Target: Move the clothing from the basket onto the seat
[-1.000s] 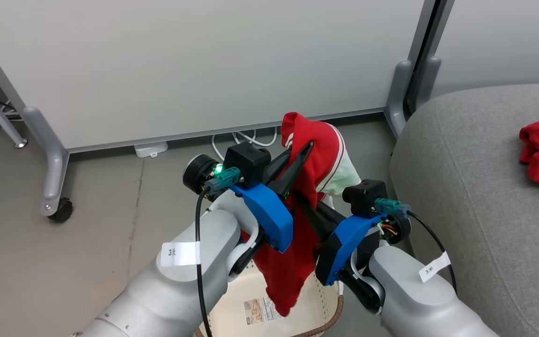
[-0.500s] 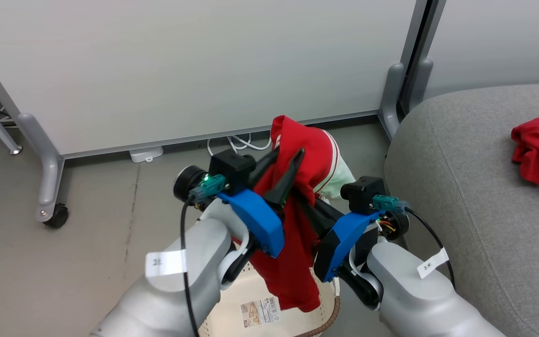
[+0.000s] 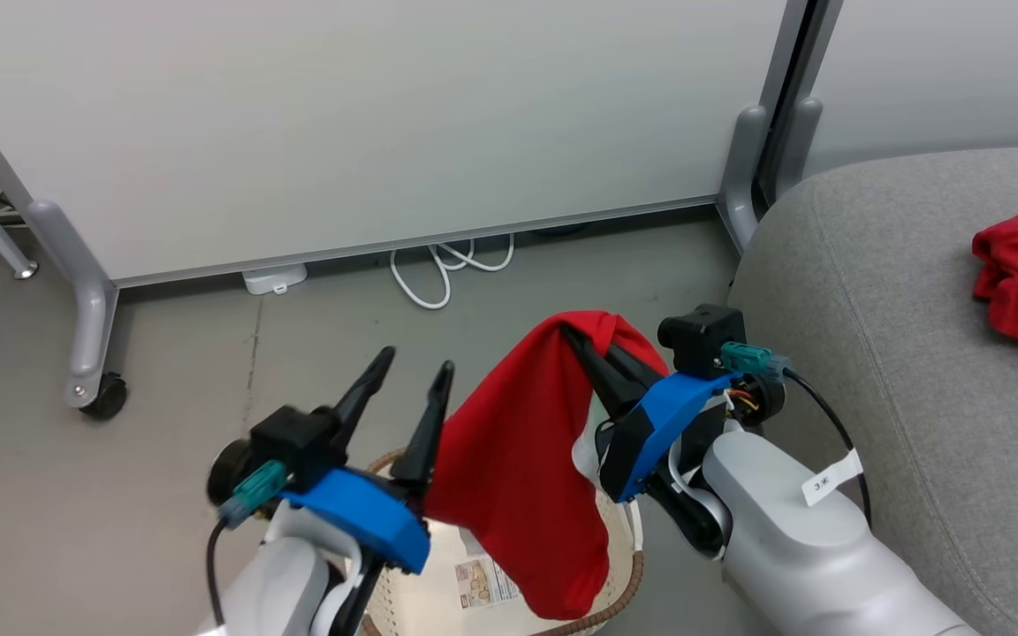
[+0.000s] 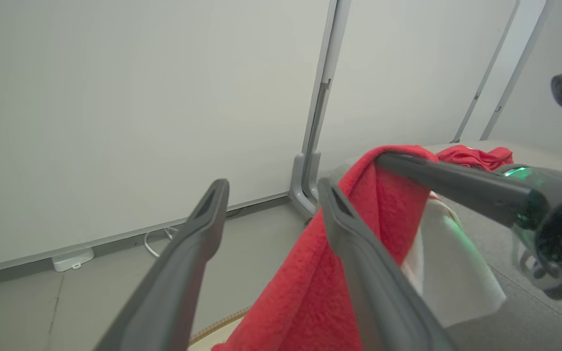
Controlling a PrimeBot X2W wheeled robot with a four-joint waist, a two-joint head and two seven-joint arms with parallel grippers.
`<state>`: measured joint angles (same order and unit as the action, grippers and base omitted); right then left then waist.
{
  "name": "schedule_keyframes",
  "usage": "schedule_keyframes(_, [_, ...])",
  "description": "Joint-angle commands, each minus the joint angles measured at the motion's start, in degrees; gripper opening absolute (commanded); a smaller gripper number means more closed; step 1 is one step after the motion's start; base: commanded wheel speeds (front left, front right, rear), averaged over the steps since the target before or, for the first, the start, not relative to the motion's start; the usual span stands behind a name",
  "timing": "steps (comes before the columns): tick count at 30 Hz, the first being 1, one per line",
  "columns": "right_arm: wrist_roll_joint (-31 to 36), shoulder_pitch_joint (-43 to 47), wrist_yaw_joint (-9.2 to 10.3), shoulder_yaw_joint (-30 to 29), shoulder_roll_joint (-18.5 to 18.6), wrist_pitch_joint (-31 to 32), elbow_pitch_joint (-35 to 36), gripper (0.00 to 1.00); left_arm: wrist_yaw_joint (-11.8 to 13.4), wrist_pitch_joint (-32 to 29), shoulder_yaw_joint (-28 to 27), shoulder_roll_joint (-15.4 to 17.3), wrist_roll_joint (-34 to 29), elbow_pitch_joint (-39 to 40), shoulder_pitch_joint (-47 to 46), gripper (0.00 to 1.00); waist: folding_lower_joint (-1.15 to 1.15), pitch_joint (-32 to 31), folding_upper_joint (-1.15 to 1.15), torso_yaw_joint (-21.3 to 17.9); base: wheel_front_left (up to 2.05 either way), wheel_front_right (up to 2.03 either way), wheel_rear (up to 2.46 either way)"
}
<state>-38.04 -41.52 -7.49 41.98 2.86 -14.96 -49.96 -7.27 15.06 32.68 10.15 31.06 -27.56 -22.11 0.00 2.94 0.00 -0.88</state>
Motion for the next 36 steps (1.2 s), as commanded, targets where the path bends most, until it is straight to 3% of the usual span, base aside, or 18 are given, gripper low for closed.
schedule_keyframes(1, [0.79, 0.14, -0.01, -0.9, 0.05, -0.32, 0.47, 0.0, 0.13, 0.18, -2.69, 0.35, -1.79, 1.97, 2.52, 1.0, 0.0, 0.06, 0.0, 0.13, 0.0, 0.0, 0.0])
schedule_keyframes(13, [3.65, 1.85, -0.02, -4.6, 0.05, -0.33, 1.72, 0.0, -0.2, 0.17, -13.83, -1.05, -9.52, 7.36, 12.57, 1.0, 0.0, 0.4, 0.0, 0.51, 0.0, 0.0, 0.0])
schedule_keyframes(29, [4.47, 2.62, -0.01, -5.34, 0.05, -0.33, 2.3, 0.0, -0.28, 0.17, -13.09, -1.87, -9.47, 6.74, 13.03, 1.0, 0.0, 0.5, 0.0, -0.9, 0.0, 0.0, 0.0])
schedule_keyframes(36, [4.15, 1.59, -0.02, -5.71, 0.04, -0.33, 3.27, 0.0, -0.27, 0.17, -14.56, -1.38, -9.36, 6.91, 13.43, 1.0, 0.0, 1.43, 0.0, -5.63, 0.0, 0.0, 0.0])
